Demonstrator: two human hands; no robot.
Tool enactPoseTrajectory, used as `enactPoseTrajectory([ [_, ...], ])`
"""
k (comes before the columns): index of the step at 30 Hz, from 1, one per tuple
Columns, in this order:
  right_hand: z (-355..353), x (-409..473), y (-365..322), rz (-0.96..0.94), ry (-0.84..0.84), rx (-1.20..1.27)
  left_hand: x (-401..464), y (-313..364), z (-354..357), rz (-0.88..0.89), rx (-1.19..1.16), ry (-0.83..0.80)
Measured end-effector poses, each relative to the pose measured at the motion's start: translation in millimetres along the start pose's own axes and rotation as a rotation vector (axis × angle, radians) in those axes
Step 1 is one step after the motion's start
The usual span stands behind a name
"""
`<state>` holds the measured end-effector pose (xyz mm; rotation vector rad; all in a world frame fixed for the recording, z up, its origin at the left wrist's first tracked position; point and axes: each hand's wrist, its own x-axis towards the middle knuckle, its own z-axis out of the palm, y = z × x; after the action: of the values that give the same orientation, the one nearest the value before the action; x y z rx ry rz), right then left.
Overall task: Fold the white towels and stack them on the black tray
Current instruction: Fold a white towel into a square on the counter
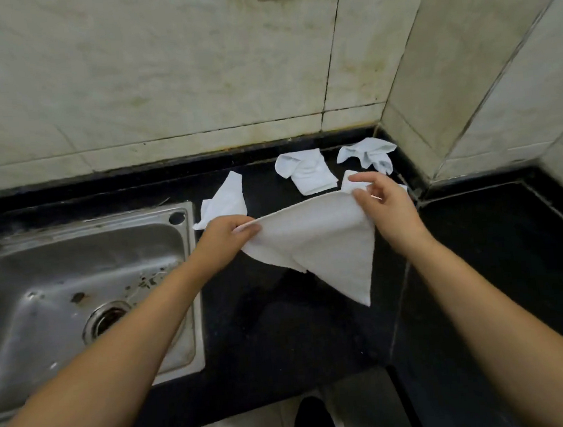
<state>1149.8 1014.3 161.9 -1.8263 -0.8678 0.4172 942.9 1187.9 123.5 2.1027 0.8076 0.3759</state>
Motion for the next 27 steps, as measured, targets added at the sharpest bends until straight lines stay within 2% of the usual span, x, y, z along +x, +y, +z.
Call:
enactPoseTrajectory([
  [3, -9, 8, -3, 0.057, -0.024, 0.052, 11, 11, -18, -0.043, -0.104, 0.015],
  [8, -20, 15, -22, 0.013, 0.070, 0.164, 22, 35, -28, -0.070, -0.411, 0.203],
  [11, -22, 4, -19, -0.003, 0.108, 0.209, 12, 38, -26, -0.064, -0.523, 0.170],
  [14, -22, -20, 5, 0.067, 0.109, 0.172, -12, 23, -11, -0.108, -0.616, 0.076],
  [17, -17, -59, 49, 0.214, 0.067, 0.069, -46, -7, 19, -0.212, -0.568, -0.059],
  [22, -3, -125, 108, 0.453, -0.123, -0.070, -101, -58, 69, -0.466, -0.510, -0.242],
  [24, 0, -132, 116, 0.494, -0.176, -0.109, -111, -65, 77, -0.515, -0.490, -0.257],
  [27, 5, -117, 116, 0.510, -0.184, -0.131, -99, -64, 78, -0.494, -0.409, -0.167],
])
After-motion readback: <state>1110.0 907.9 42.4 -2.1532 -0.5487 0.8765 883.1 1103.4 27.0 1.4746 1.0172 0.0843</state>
